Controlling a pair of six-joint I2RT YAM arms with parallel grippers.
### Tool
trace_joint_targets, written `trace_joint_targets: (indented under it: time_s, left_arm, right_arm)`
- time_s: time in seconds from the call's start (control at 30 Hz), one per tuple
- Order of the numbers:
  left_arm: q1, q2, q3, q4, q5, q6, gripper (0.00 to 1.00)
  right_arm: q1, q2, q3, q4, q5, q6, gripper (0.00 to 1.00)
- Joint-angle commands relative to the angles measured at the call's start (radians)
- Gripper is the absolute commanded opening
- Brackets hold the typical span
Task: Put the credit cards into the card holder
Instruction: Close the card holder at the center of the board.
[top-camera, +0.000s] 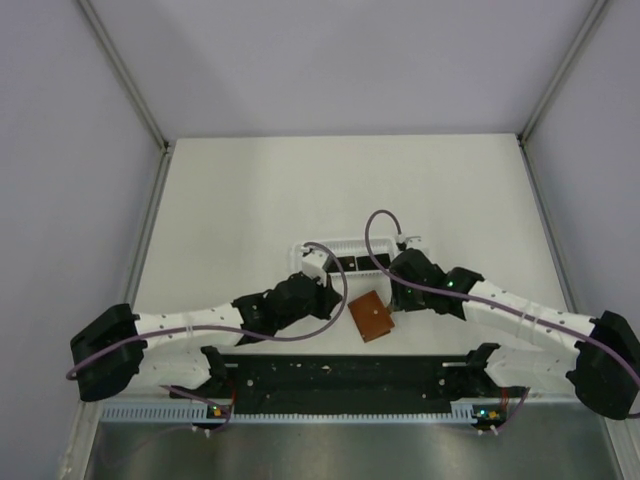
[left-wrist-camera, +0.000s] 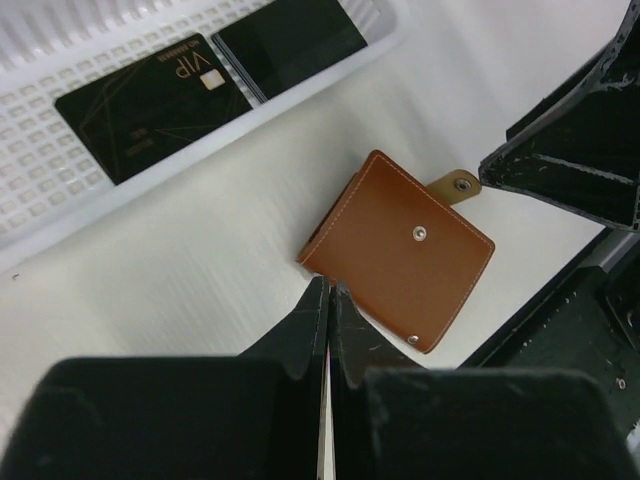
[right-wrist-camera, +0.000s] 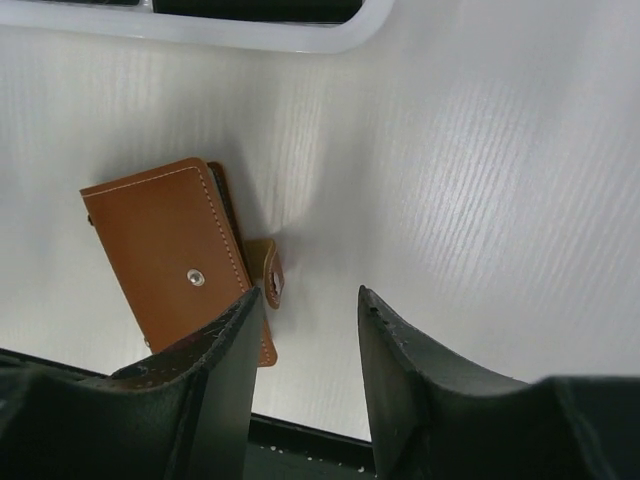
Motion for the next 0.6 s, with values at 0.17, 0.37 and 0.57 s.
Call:
trace_joint_targets:
  time_s: [0.17,0.37,0.57]
  left_arm:
    - [0.003,0.134,0.068,0.177,0.143,0.026,0.00]
    - [0.003,0.203,0.097,0.224,0.167,0.035,0.00]
    - [0.003,0.270,0.100,0.275,0.199,0.024,0.00]
  right_arm:
    - [-0.062,-0.050,-0.072,0.163,-0.157,-0.008,0.38]
    - [-0.097,-0.041,-0.103,0.217,-0.204,-0.008,0.30]
    - [-0.114,-0.030,-0.126,0.257,-0.237,-0.005,0.17]
